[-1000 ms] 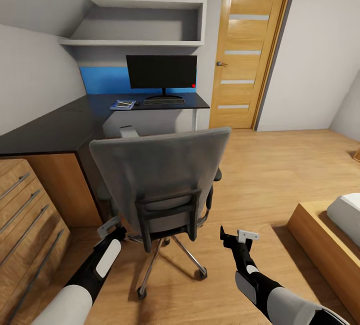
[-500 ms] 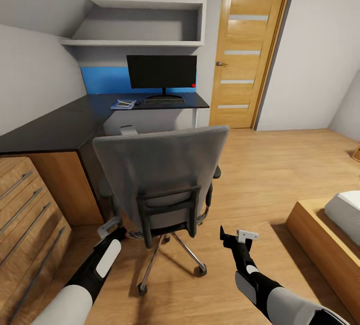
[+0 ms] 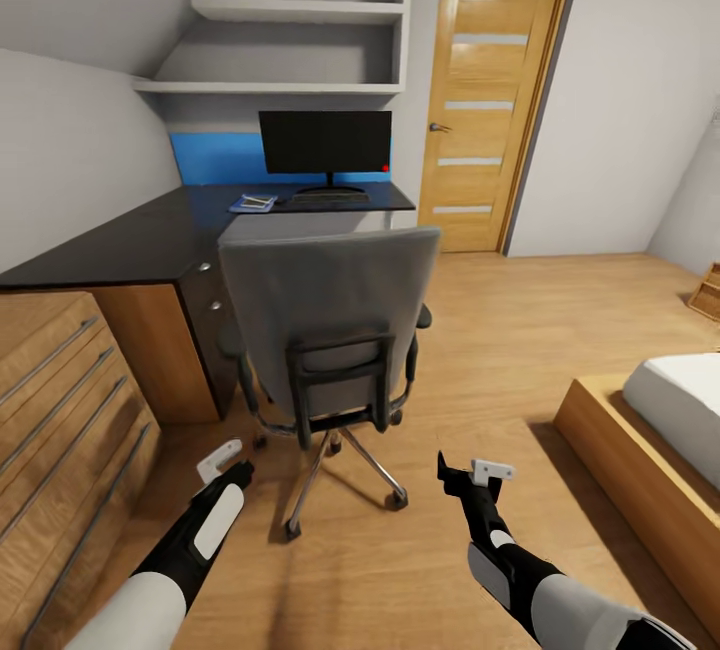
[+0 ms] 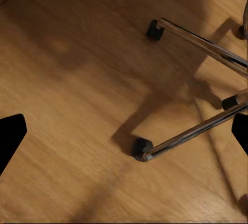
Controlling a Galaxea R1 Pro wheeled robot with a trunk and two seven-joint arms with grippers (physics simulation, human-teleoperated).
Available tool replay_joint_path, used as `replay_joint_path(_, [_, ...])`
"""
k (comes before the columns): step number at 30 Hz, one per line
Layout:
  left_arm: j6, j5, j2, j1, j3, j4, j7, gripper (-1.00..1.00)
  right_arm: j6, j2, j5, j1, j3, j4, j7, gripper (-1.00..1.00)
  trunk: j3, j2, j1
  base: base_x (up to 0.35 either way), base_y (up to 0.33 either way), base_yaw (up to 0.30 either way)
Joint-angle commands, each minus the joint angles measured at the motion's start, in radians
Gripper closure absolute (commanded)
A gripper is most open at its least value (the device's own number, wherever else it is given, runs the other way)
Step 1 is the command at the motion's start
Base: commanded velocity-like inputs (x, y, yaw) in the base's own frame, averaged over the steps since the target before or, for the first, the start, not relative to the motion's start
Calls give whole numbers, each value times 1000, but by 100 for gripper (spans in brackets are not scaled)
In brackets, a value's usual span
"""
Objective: In the bedroom, organize the workspace by keeping the computer under the desk, ensuring the monitor is on the desk, placing the keyboard on the desk next to the monitor, placing the mouse on the desk next to the keyboard, moving the folder from the swivel chair onto the desk next to the mouse, stacking the notebook on top of the folder with the pen on top of the notebook, and positioning the swivel chair next to the desk.
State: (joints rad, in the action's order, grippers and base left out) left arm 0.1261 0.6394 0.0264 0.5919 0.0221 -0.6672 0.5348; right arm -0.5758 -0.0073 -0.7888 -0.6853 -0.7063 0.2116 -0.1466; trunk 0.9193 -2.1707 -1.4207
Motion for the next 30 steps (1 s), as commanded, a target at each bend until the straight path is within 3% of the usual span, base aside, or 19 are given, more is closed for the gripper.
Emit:
replay_joint_path(1, [4,3,0,0,2,-2,7,-100,-1,-1,-2,0,-9,2,-8,-100,1,0,1,-331,-54,0])
replay_joint_path(7, [5,5,5,0,13,1,7,-100,-1,0,-3,0,-9,4,-8,-100,1,0,1,-299,-169,0])
replay_joint_path(12, [5,5,7,0,52,11,9,-100,-1,0,-3,0,-9,4,-8,-100,1,0,1,-288,-199,0])
replay_joint_path(13, [5,4,7,0,64,18,10,-100,-1,0,-3,0,-9,5,-8,-100,1,0,1,-286,-204,0])
replay_joint_path(14, [3,4,8,0,103,28,10,-100,-1,0,-4,0,-9,7,-9,-100,1,0,1,-221,-157,0])
replay_joint_path(16, [2,3,9,0,114,30,10,-100,-1,0,-4,0,-9,8,-9,-100,1,0,1,-177,-127,0])
replay_joint_path(30, [1,3,16,0,137,27,12,-100,2,15,-4,0,-11,14,-12,-100,1,0,1,-31,-22,0])
